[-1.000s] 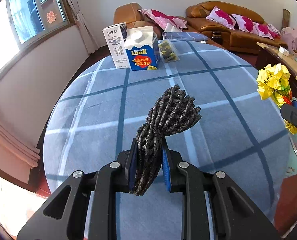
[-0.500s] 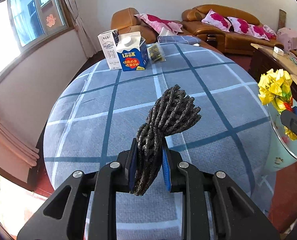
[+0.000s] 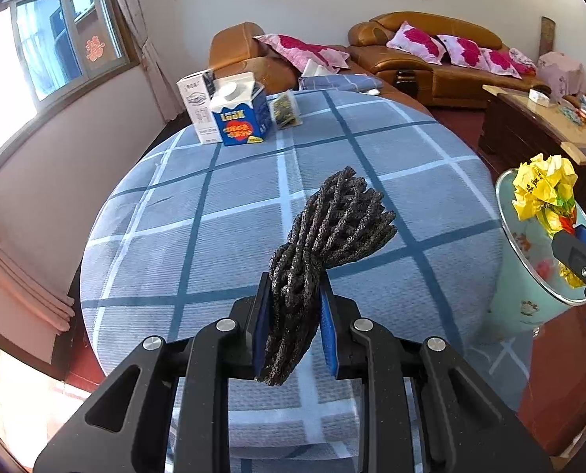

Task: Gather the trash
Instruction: 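Carry the black rope and yellow bag over the teal bucket with both grippers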

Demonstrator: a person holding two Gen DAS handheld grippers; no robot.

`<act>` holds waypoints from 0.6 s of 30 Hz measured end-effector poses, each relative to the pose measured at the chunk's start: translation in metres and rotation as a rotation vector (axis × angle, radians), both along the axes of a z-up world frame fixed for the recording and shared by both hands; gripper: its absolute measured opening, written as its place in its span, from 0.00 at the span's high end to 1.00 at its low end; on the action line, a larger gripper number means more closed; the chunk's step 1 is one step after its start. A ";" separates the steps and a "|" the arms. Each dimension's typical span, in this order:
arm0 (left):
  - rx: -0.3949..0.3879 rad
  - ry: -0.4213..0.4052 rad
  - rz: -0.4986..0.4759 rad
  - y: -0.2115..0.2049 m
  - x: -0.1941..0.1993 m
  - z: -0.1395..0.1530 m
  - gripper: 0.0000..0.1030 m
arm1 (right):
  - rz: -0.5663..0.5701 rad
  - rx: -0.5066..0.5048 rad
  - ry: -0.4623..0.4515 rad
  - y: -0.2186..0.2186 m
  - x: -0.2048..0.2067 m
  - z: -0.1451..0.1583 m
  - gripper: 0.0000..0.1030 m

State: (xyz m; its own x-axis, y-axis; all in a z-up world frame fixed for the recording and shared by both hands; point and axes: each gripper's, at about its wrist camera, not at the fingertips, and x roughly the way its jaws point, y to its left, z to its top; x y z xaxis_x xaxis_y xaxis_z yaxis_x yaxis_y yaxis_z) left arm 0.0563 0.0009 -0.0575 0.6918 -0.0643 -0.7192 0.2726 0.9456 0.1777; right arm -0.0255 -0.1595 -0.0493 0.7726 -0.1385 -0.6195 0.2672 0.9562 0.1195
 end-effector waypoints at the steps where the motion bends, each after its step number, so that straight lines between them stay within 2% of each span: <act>1: 0.001 0.000 -0.003 -0.002 -0.001 0.000 0.78 | -0.003 -0.001 -0.001 -0.001 -0.002 0.000 0.71; 18: 0.014 -0.007 -0.068 -0.046 -0.017 0.003 0.78 | -0.112 0.024 -0.016 -0.046 -0.024 -0.006 0.71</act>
